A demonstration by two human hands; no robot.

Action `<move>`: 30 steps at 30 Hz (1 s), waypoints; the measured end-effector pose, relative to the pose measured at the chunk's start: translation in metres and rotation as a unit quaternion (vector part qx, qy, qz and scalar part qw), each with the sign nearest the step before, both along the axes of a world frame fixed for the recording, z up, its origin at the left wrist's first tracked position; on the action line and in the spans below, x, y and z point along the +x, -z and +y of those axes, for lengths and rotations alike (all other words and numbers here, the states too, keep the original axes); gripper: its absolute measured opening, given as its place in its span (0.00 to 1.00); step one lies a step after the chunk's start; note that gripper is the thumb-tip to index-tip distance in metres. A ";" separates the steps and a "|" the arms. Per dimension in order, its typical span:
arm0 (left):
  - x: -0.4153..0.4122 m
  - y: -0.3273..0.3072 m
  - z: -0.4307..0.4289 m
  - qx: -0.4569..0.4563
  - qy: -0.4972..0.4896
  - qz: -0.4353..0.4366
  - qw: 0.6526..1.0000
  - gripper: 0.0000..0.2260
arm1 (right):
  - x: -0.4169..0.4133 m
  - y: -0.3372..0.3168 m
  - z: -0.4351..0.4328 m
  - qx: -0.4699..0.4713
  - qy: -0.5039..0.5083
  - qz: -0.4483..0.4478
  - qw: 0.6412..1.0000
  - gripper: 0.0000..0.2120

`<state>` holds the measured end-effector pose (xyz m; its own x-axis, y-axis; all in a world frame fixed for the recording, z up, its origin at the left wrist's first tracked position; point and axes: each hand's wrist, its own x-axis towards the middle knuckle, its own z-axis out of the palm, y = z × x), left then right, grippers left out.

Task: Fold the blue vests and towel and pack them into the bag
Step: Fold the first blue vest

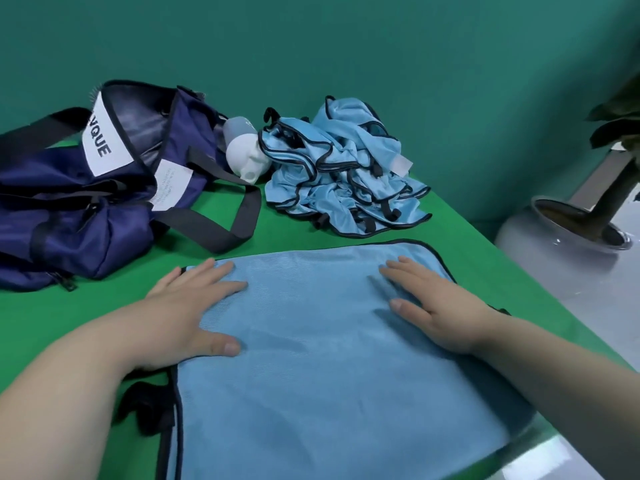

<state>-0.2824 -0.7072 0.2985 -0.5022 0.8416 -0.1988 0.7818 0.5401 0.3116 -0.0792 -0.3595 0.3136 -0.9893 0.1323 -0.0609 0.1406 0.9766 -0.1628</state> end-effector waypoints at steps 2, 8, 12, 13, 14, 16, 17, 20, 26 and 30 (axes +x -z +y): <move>0.001 -0.003 -0.002 0.040 -0.014 -0.027 0.999 0.42 | 0.016 -0.006 0.007 -0.011 -0.003 0.022 1.000 0.28; 0.049 -0.027 0.004 0.120 -0.007 -0.031 0.992 0.36 | 0.093 -0.010 0.024 -0.024 -0.011 0.092 0.995 0.21; 0.112 -0.025 -0.007 0.145 0.048 0.003 0.988 0.23 | 0.147 -0.006 0.028 -0.049 0.016 0.155 0.987 0.17; 0.125 -0.021 -0.011 0.153 0.046 0.018 0.987 0.21 | 0.158 -0.006 0.028 -0.059 0.037 0.163 0.984 0.16; 0.138 -0.016 -0.016 0.162 0.042 0.036 0.985 0.19 | 0.169 -0.005 0.028 -0.069 0.061 0.164 0.982 0.16; 0.160 -0.006 -0.021 0.167 0.040 0.095 0.981 0.17 | 0.185 -0.002 0.028 -0.105 0.111 0.163 0.975 0.21; 0.170 -0.004 -0.021 0.157 0.045 0.129 0.978 0.18 | 0.192 -0.001 0.027 -0.128 0.134 0.160 0.969 0.24; 0.201 -0.005 -0.009 0.126 0.038 0.174 0.976 0.20 | 0.201 -0.003 0.020 -0.159 0.177 0.127 0.963 0.26; 0.250 -0.012 0.050 0.107 0.026 0.159 0.981 0.18 | 0.198 0.000 0.020 -0.182 0.184 0.104 0.960 0.25; 0.264 -0.024 0.118 0.117 0.058 0.120 0.984 0.23 | 0.189 0.001 0.037 -0.172 0.152 0.081 0.970 0.24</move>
